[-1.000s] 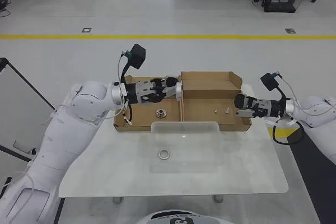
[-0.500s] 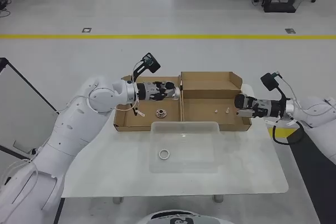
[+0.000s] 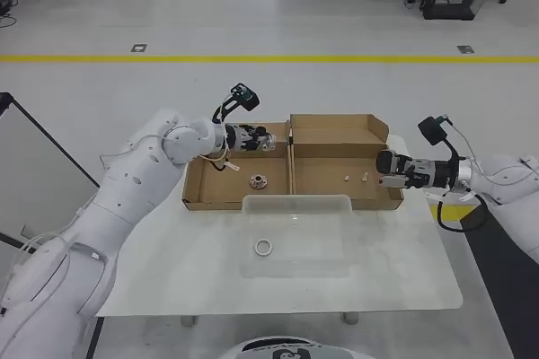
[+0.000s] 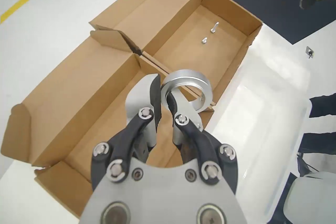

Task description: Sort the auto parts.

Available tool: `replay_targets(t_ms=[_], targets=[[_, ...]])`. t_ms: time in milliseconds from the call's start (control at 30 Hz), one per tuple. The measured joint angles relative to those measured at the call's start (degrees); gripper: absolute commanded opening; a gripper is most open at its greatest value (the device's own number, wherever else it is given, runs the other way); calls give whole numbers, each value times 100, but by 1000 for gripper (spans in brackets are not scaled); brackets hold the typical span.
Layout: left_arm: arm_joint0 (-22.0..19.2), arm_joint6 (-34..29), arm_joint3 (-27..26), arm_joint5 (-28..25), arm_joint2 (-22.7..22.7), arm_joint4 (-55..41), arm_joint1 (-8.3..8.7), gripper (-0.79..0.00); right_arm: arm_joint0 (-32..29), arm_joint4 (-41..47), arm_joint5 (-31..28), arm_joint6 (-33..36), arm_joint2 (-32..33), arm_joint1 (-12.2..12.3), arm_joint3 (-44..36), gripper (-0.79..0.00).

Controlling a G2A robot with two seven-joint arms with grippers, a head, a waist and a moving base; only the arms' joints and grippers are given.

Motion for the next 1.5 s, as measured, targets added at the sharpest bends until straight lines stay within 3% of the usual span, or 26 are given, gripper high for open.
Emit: replay_targets(t_ms=[133,533,900,1500], targets=[[-64,8,289,287,136,101,-103,-785,0,0,0,0,0,0,0,0],[-226,-208,695,984,667,1577,-327,-785,0,0,0,0,0,0,0,0],[-335,-664,1126,743,1006,2216,-532,-785,0,0,0,0,0,0,0,0],[-169,-500,1797,624,1206,2589,-827,-785,0,0,0,0,0,0,0,0]])
